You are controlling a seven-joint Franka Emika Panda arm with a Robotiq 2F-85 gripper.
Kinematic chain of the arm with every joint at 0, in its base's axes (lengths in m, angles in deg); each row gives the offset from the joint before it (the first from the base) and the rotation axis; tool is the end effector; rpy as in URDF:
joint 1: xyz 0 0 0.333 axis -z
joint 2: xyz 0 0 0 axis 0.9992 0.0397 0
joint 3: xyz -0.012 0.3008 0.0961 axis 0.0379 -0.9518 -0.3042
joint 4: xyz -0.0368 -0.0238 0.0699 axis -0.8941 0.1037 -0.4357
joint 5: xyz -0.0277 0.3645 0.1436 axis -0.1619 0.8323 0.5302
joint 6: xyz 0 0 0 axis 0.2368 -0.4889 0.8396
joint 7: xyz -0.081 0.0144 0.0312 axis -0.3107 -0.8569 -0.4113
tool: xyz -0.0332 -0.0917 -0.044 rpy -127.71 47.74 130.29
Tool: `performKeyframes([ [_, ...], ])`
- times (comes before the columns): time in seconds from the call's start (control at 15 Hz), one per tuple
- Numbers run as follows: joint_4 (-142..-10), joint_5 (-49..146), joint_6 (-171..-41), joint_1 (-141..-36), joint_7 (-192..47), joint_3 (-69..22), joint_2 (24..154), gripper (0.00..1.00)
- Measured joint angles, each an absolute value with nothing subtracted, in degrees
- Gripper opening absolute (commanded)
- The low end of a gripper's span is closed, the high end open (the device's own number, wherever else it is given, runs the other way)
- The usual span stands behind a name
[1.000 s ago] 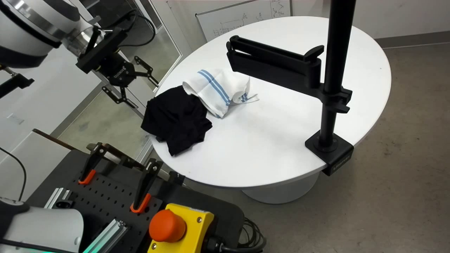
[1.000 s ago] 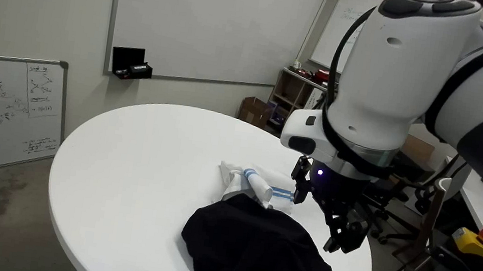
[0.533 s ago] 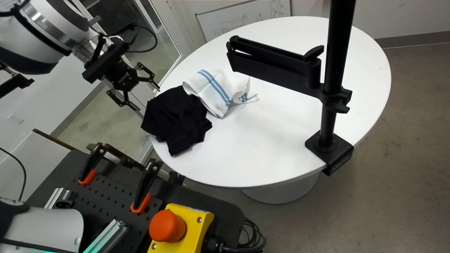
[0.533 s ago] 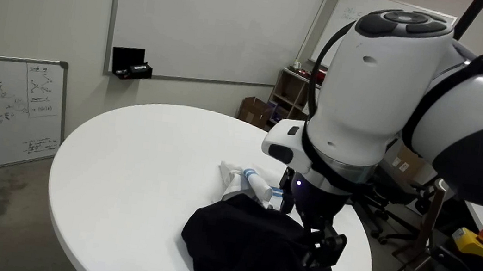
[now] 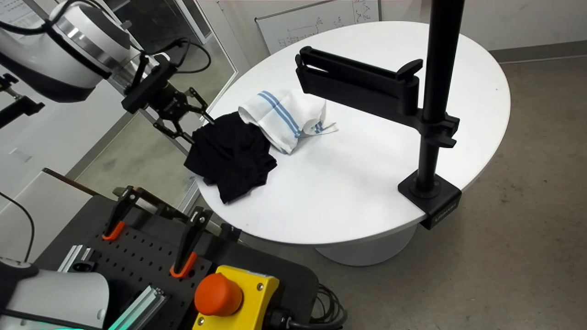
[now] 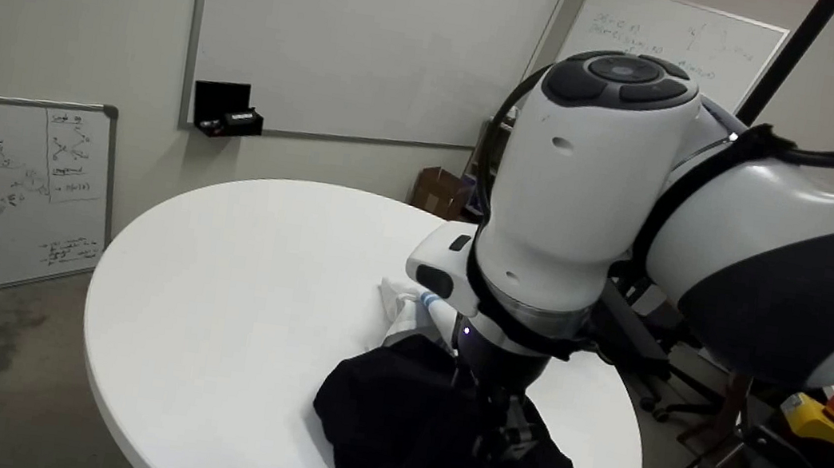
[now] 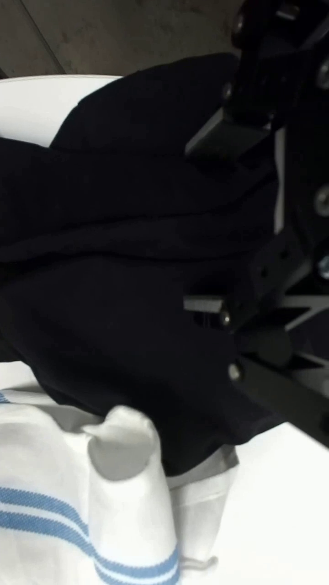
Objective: Hang the black shirt on the stand
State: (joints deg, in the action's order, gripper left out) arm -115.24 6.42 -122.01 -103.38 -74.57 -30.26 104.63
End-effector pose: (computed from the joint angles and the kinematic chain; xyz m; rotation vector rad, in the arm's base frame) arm 0.4470 0.1718 0.0841 2.4807 1.3579 -0.2257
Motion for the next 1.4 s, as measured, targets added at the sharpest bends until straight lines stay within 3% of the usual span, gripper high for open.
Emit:
performKeyframes([
  [0.33,-112.88,6.41,-122.01,-103.69,-73.74,-29.5,106.29,0.04],
  [0.4,-112.64,6.41,-122.01,-103.69,-73.74,-29.35,106.39,0.0],
  [1.0,-113.38,7.04,-122.01,-101.78,-74.06,-29.16,104.46,0.03],
  [1.4,-119.39,11.87,-122.01,-96.59,-79.9,-30.47,94.8,0.03],
])
